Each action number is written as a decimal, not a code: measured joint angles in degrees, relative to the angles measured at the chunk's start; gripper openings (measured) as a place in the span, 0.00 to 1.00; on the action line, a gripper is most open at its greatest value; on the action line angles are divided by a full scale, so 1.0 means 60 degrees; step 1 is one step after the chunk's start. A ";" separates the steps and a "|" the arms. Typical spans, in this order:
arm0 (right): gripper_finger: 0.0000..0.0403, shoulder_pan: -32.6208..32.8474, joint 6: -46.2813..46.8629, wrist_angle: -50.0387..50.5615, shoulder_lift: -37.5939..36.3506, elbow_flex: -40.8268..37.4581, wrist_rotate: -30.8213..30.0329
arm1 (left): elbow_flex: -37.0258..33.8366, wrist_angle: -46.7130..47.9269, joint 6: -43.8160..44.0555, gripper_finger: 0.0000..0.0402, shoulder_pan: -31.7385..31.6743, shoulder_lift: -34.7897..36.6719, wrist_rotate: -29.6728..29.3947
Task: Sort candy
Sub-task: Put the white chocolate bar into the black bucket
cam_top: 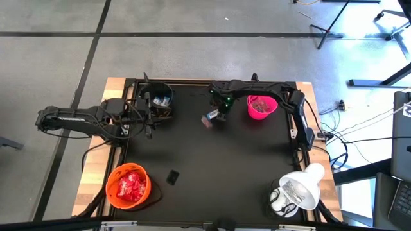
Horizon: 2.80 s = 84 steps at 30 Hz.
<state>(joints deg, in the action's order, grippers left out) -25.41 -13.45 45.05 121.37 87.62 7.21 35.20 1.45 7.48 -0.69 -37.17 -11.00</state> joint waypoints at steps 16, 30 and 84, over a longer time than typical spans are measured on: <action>0.00 0.1040 0.0451 0.1195 -0.1804 0.0676 -0.0417 | 0.0000 0.0619 0.0746 0.44 0.0007 -0.0447 0.0002; 0.00 0.2872 0.0707 -0.0192 -0.3191 0.0690 -0.2898 | 0.0000 -0.1400 0.2029 0.44 -0.0080 -0.3599 -0.0555; 0.55 0.2991 0.1248 -0.0247 -0.3857 0.0719 -0.2538 | 0.0000 -0.1590 0.2326 0.03 -0.1329 -0.4833 -0.0833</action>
<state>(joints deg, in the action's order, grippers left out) -7.46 -5.97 43.56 98.22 91.94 -8.02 35.20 -8.09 21.44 -8.66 -66.17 -16.00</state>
